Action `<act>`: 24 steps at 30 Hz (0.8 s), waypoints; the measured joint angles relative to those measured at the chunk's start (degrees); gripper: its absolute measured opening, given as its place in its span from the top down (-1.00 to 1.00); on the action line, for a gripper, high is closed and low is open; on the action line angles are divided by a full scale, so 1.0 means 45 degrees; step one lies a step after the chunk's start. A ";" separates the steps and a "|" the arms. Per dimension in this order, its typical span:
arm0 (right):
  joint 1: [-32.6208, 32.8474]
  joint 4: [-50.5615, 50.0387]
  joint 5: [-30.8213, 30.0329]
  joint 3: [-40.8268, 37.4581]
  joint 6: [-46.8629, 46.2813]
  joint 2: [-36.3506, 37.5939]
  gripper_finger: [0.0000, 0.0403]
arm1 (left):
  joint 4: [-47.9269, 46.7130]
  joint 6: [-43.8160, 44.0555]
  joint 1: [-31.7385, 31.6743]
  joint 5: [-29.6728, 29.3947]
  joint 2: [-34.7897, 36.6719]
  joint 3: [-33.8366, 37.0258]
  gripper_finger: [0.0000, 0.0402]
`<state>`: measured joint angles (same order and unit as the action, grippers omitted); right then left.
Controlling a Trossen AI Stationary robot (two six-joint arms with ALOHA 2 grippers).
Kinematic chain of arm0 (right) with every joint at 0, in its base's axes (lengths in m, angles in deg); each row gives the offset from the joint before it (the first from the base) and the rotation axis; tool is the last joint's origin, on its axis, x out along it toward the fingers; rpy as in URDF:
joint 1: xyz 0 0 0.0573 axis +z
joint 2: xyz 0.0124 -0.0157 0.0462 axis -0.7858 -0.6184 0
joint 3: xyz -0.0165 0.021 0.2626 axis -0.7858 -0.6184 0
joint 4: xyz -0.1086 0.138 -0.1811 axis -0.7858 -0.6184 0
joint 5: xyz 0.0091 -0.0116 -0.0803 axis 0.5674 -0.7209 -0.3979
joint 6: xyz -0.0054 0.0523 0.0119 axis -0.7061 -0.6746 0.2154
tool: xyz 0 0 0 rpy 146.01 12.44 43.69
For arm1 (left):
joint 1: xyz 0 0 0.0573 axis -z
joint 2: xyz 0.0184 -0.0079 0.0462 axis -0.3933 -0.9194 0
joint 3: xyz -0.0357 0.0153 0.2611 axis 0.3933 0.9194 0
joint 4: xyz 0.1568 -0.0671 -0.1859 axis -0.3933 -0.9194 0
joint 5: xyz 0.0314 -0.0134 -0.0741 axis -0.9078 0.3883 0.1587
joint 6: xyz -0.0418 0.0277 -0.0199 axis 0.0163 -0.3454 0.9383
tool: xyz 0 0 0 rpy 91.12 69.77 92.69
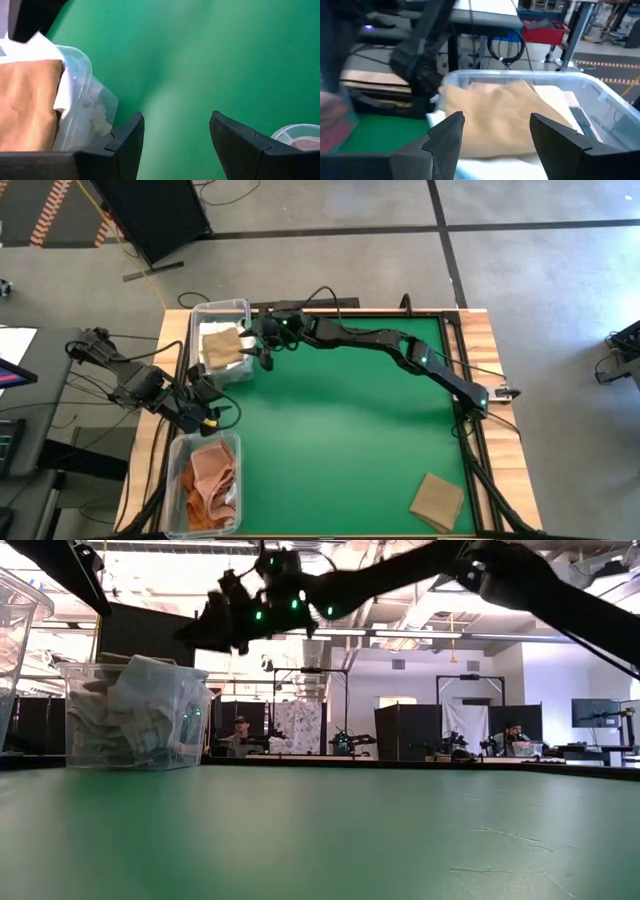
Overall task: Sort towels by color in basket
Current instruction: Put the brown towel into the top left transparent bin
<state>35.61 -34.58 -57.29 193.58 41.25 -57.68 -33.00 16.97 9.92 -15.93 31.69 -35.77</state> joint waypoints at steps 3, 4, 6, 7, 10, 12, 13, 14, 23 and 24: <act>0.0186 -0.1285 -0.0044 0.0005 0.0541 0.0621 -0.29 | 0.0052 -0.0025 0.0000 0.0005 -0.0001 0.0000 -0.07; 0.0253 -0.1828 -0.0069 0.0005 0.0720 0.0839 -0.29 | 0.0131 -0.0110 0.0000 0.0005 0.0003 0.0000 -0.07; 0.0427 -0.2929 -0.0323 0.0005 0.1077 0.1284 -0.29 | 0.0434 -0.0351 0.0000 0.0013 0.0003 0.0005 -0.07; 0.0507 -0.3621 -0.0402 0.0005 0.1250 0.1519 -0.29 | 0.0616 -0.0471 0.0002 0.0022 0.0003 0.0005 -0.07; 0.0834 -0.5617 -0.0843 0.0005 0.1605 0.2182 -0.29 | 0.1182 -0.0958 0.0000 0.0034 -0.0001 0.0000 -0.07; 0.1090 -0.7140 -0.1056 0.0005 0.1709 0.2618 -0.29 | 0.1585 -0.1336 0.0000 0.0034 0.0003 0.0005 -0.07; 0.1220 -0.7895 -0.1183 0.0005 0.1723 0.2817 -0.29 | 0.1798 -0.1537 0.0000 0.0034 0.0002 0.0005 -0.07; 0.1355 -0.8702 -0.1342 0.0005 0.1723 0.3031 -0.29 | 0.2010 -0.1749 0.0000 0.0034 0.0002 0.0005 -0.07; 0.2980 -1.6129 -0.1773 0.0015 0.0433 0.4431 -0.29 | 0.4036 -0.3574 0.0000 0.0029 -0.0001 0.0005 -0.07; 0.3241 -1.6971 -0.1773 0.0015 0.0131 0.4470 -0.29 | 0.4281 -0.3771 0.0000 0.0029 -0.0001 0.0005 -0.07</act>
<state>50.19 -110.95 -65.26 193.64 41.84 -37.57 -13.73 0.00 9.92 -15.80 31.68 -35.75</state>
